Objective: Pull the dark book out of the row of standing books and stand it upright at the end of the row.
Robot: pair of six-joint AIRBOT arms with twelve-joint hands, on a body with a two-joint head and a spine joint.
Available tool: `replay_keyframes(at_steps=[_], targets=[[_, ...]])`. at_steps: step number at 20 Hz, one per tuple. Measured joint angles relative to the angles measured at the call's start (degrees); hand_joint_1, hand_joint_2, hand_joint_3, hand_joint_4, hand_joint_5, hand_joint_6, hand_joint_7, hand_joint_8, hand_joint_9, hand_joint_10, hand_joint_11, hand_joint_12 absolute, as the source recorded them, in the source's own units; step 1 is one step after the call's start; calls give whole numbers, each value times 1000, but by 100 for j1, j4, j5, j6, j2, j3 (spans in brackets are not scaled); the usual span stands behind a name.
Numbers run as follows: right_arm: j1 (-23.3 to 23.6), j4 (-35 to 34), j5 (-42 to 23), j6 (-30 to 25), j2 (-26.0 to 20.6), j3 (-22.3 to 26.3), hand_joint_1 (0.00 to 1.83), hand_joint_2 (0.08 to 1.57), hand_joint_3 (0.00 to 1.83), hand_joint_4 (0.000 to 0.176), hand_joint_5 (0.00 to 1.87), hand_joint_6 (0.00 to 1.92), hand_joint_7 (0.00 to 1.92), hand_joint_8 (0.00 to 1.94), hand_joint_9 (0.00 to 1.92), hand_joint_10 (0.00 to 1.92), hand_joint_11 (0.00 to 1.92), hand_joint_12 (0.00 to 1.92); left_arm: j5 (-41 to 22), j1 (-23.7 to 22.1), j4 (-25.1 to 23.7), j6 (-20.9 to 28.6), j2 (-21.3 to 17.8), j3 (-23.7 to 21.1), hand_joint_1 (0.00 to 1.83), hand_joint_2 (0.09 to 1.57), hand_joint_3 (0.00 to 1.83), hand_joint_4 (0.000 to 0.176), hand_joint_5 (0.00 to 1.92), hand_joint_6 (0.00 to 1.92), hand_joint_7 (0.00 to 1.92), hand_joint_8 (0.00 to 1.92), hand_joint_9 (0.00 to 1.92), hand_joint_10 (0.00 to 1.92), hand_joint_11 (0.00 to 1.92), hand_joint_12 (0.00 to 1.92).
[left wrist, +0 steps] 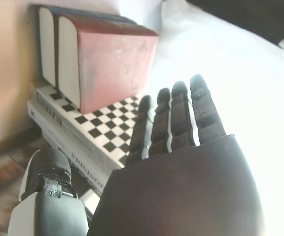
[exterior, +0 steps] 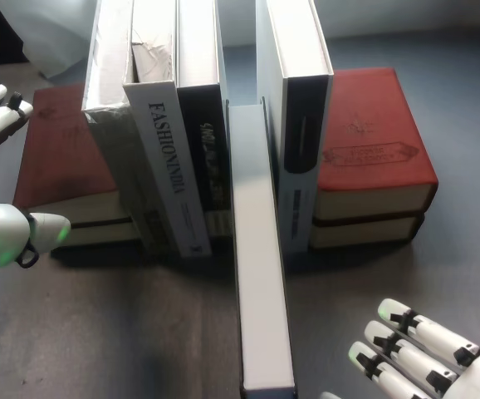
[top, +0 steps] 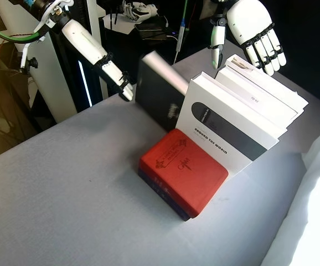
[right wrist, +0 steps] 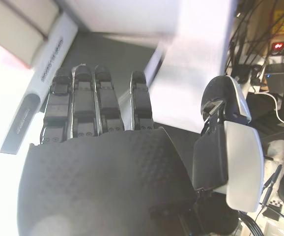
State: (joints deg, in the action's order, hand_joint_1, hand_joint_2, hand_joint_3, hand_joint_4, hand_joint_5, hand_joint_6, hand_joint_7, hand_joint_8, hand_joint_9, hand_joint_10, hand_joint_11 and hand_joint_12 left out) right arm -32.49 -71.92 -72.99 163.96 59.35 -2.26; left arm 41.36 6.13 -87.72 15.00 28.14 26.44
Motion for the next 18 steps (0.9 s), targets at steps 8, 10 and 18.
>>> replay_keyframes(at_steps=[8,10,18], targets=[[20,-17,136,-17,0,-116,0,1123,0,0,12,5,2,1,0,0,0,0,0,-2,0,2,0,-2,0,1117,0,0,46,7,21,7,2,1,16,7],[20,-20,155,63,0,-76,0,1123,0,0,10,4,0,0,0,0,0,0,0,-2,-2,0,0,-2,0,1116,0,0,43,5,17,4,0,0,14,7],[741,-116,-612,-46,-328,-4,0,1124,0,0,12,3,2,0,0,0,0,0,0,7,-2,13,0,-2,0,1119,1,0,32,0,8,0,0,0,2,3]])
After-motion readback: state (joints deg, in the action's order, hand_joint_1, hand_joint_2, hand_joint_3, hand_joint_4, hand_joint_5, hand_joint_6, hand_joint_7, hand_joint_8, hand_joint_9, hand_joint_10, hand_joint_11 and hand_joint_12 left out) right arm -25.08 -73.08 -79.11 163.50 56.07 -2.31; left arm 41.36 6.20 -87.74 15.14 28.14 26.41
